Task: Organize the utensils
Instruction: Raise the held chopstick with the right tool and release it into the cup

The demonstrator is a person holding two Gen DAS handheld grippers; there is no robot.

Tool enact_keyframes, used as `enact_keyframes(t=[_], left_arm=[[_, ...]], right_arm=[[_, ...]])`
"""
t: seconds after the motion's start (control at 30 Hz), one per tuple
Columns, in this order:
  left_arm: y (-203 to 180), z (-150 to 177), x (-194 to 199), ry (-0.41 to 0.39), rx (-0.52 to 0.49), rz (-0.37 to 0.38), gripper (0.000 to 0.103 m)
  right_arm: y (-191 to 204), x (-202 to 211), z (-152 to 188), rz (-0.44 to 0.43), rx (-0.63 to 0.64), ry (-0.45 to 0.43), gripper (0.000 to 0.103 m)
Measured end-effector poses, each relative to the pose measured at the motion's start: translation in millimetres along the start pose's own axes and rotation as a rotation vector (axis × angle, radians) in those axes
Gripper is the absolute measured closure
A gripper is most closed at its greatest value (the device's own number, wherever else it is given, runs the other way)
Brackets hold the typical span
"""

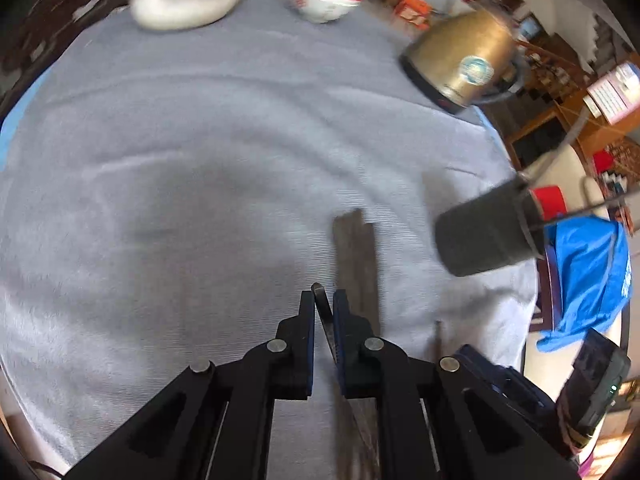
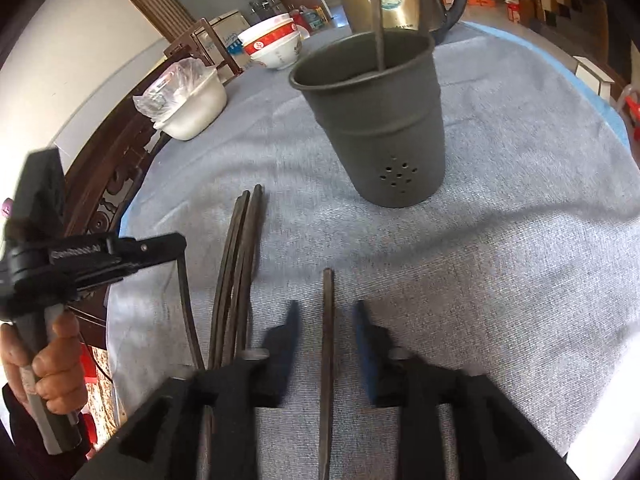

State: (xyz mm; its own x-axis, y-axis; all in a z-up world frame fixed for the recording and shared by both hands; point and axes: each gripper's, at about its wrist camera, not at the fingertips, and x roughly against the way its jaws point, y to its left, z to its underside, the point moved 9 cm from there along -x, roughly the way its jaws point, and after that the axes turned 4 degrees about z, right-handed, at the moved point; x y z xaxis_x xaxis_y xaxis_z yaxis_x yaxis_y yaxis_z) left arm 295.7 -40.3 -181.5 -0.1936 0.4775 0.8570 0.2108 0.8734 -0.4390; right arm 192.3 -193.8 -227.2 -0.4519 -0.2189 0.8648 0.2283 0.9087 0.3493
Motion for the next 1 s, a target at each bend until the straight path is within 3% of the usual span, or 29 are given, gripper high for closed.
enact_keyframes(t=[0.03,0.1,0.17,0.2,0.23,0.3,0.33,0.4,0.47,0.5,0.53,0.63,0.7,0.83,1.0], left_arm=[[10,0,0,0.005,0.026,-0.002,0.093],[21,2,-1,0.011,0.045,-0.004,0.094],[31,4,0,0.011,0.07,-0.024,0.094],[35,3,-1,0.012,0.083,-0.025,0.092],[39,4,0,0.01,0.097,-0.021,0.09],[44,6,3,0.002,0.123,-0.019,0.073],[46,6,3,0.001,0.131,-0.029,0.07],[48,10,-3,0.02,0.142,-0.052,0.067],[44,13,-11,0.043,0.157,-0.03,0.067],[43,13,-15,0.05,0.16,-0.033,0.068],[42,9,-16,0.031,0.151,-0.049,0.068],[34,3,-21,0.021,0.133,-0.058,0.068],[28,2,-27,0.031,0.121,-0.048,0.094],[20,1,-22,0.015,0.087,-0.038,0.096],[-6,-5,28,-0.092,0.007,0.001,0.097]], right_arm=[[1,1,0,-0.001,0.0,-0.007,0.037],[-1,3,-2,0.018,0.005,-0.034,0.04],[-4,0,-2,0.043,0.011,-0.017,0.063],[-3,-2,-1,0.047,0.014,-0.006,0.069],[-2,-4,-1,0.054,0.022,-0.002,0.07],[1,-8,0,0.082,0.046,0.006,0.07],[2,-11,1,0.089,0.051,0.019,0.07],[5,-23,6,0.111,0.057,0.059,0.074],[6,-24,4,0.151,0.09,0.042,0.081],[8,-25,4,0.157,0.101,0.04,0.092],[9,-26,4,0.151,0.105,0.048,0.095],[11,-25,3,0.142,0.103,0.038,0.097],[10,-21,3,0.111,0.097,0.025,0.097],[17,6,-11,0.07,0.109,-0.058,0.097],[25,59,-39,0.006,0.107,-0.215,0.097]])
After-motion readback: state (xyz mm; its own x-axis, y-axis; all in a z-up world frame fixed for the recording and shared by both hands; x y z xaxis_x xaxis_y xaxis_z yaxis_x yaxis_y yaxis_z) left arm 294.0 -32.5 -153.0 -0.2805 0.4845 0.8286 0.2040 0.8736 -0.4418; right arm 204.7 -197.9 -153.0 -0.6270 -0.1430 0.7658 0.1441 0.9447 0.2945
